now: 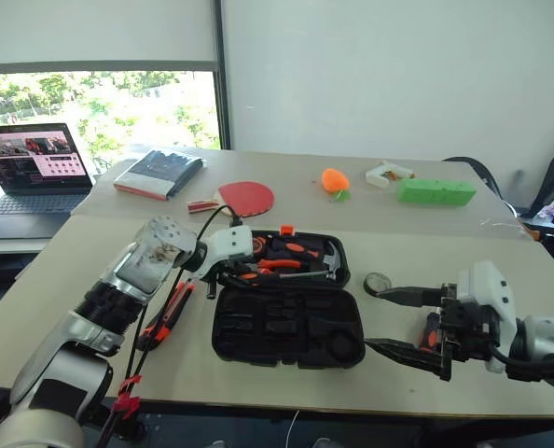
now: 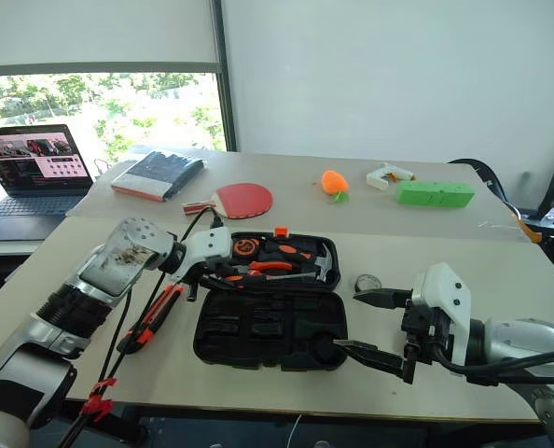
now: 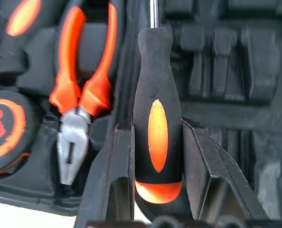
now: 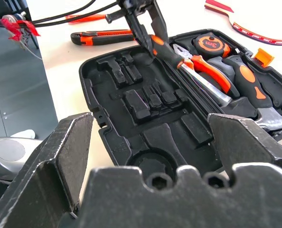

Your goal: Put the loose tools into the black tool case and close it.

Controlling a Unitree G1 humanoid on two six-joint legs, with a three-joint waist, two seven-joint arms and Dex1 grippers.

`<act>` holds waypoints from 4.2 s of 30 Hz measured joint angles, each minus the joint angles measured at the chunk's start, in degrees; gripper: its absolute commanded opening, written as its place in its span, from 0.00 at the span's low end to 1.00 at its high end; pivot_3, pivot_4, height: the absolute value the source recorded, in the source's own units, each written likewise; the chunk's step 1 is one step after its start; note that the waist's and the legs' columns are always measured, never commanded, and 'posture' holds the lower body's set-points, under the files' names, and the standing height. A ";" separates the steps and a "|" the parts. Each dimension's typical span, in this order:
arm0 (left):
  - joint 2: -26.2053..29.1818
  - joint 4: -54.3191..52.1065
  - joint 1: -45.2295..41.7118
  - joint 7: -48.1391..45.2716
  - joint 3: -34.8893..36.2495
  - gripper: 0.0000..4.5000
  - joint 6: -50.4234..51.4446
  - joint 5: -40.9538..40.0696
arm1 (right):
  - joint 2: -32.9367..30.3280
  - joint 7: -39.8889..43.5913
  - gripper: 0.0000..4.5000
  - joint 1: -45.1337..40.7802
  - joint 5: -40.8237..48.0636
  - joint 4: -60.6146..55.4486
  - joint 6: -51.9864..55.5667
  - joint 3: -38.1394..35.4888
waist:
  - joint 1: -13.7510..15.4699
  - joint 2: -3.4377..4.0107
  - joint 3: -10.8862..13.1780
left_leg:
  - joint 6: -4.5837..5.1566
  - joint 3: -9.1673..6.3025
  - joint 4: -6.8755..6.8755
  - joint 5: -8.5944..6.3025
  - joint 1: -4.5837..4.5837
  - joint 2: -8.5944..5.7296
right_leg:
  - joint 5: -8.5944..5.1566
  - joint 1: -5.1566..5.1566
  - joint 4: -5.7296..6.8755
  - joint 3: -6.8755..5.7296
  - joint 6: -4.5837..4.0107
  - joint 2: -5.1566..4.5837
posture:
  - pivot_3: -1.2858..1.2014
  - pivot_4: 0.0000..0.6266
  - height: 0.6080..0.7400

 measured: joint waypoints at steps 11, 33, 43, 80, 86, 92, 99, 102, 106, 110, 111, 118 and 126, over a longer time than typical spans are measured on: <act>-2.64 1.11 1.69 -0.18 -1.08 0.19 -3.04 3.09 | 0.85 -2.71 1.00 0.11 0.15 -0.42 0.02 0.79 | 0.17 0.01 0.00 | 0.01 -0.26 0.16 0.00 -0.11 -0.03 | 0.00 0.12 -0.02 -0.24 0.00 -0.03 | 0.52 0.24 0.97; -4.69 2.32 -4.46 -4.81 4.17 0.44 0.26 0.18 | 0.78 -4.03 1.00 -0.76 1.22 -0.74 0.25 1.64 | 0.14 0.07 -0.02 | 0.03 -0.58 0.25 0.04 -0.15 -0.21 | -0.06 0.25 0.02 -0.27 0.08 -0.03 | 0.52 0.24 0.97; -8.61 6.83 -4.19 -4.11 0.89 0.01 -3.93 2.95 | 0.86 -4.77 1.00 -1.02 1.21 -0.69 0.25 2.02 | 0.14 0.06 -0.02 | 0.03 -0.60 0.25 0.04 -0.17 -0.22 | -0.06 0.24 0.03 -0.28 0.07 -0.03 | 0.52 0.24 0.97; 2.68 0.44 6.60 -0.20 17.15 0.54 15.46 0.90 | 1.16 -5.11 1.00 -6.57 3.42 1.92 0.25 6.30 | -2.88 0.52 -0.30 | 0.49 -1.47 -0.24 0.41 0.00 -0.35 | -0.18 0.20 0.16 -0.10 -0.14 0.15 | 0.52 0.24 0.97; 12.44 -14.25 25.16 5.09 35.46 1.00 34.29 -5.25 | 0.64 -0.53 1.00 -13.43 3.84 5.77 0.32 9.27 | -1.92 0.46 -0.19 | 0.43 -1.57 -0.17 0.38 -0.35 -0.44 | -0.26 0.02 0.09 -0.27 -0.04 -0.01 | 0.52 0.24 0.97; 18.91 -16.82 47.37 8.69 55.91 1.00 38.62 -6.17 | 0.36 5.57 1.00 -21.19 5.09 9.61 0.52 13.60 | -0.92 0.36 -0.06 | 0.21 -1.54 -0.20 0.37 -0.16 -0.39 | -0.28 0.13 0.10 -0.49 -0.15 -0.12 | 0.52 0.24 0.97; 16.10 -33.00 38.61 6.19 62.04 1.00 41.81 -24.03 | 0.63 3.61 1.00 -18.03 0.48 13.45 0.31 13.71 | 2.20 0.11 -0.10 | -0.04 -1.30 -0.12 0.51 -0.35 -0.49 | -0.45 0.19 -0.04 -0.95 -0.51 -0.55 | 0.52 0.24 0.97; 15.98 -36.76 30.91 6.03 60.32 1.00 44.03 -31.82 | 0.84 -0.36 1.00 -12.41 0.18 11.95 1.86 9.90 | 1.58 0.30 -0.14 | 0.04 -1.25 -0.18 0.48 -0.30 -0.72 | -0.19 0.33 0.05 -0.83 -0.01 -0.57 | 0.52 0.24 0.97; 15.74 -35.86 23.05 4.67 52.74 1.00 44.95 -40.35 | 1.94 -10.99 1.00 -2.38 1.24 5.72 9.04 0.59 | 0.72 0.35 -0.12 | 0.01 -1.44 -0.23 0.47 -0.37 -0.49 | -0.27 0.28 0.06 -0.74 -0.12 -0.10 | 0.52 0.24 0.97; 17.17 -32.69 18.29 -0.28 45.03 1.00 42.04 -44.37 | 5.25 -22.92 1.00 5.48 4.65 -0.10 18.56 -9.70 | -0.30 0.34 -0.11 | -0.03 -1.50 -0.25 0.48 -0.20 -0.48 | -0.27 0.35 0.11 -0.66 -0.16 -0.03 | 0.52 0.24 0.97; 17.40 -31.50 16.86 -1.46 42.68 1.00 40.57 -44.33 | 6.71 -25.66 1.00 7.89 6.40 -1.32 21.02 -12.65 | -0.10 0.34 -0.11 | -0.03 -1.50 -0.25 0.49 -0.17 -0.49 | -0.27 0.41 0.11 -0.66 -0.15 -0.03 | 0.52 0.24 0.97; 16.68 -22.98 10.84 -6.91 32.49 1.00 31.47 -42.45 | 12.27 -38.74 1.00 22.01 17.31 -7.64 30.00 -27.21 | -0.19 0.38 -0.09 | -0.04 -1.51 -0.22 0.49 0.12 -0.48 | -0.31 0.82 -0.12 -0.60 -0.14 -0.04 | 0.52 0.24 0.97; 15.92 -21.46 10.66 -9.14 29.53 1.00 26.60 -41.90 | 11.67 -48.37 1.00 20.07 25.82 -3.27 29.56 -27.31 | -1.08 0.34 -0.08 | -0.03 -1.75 -0.24 0.49 0.10 -0.47 | -0.31 0.81 -0.19 -0.54 -0.14 -0.03 | 0.52 0.24 0.97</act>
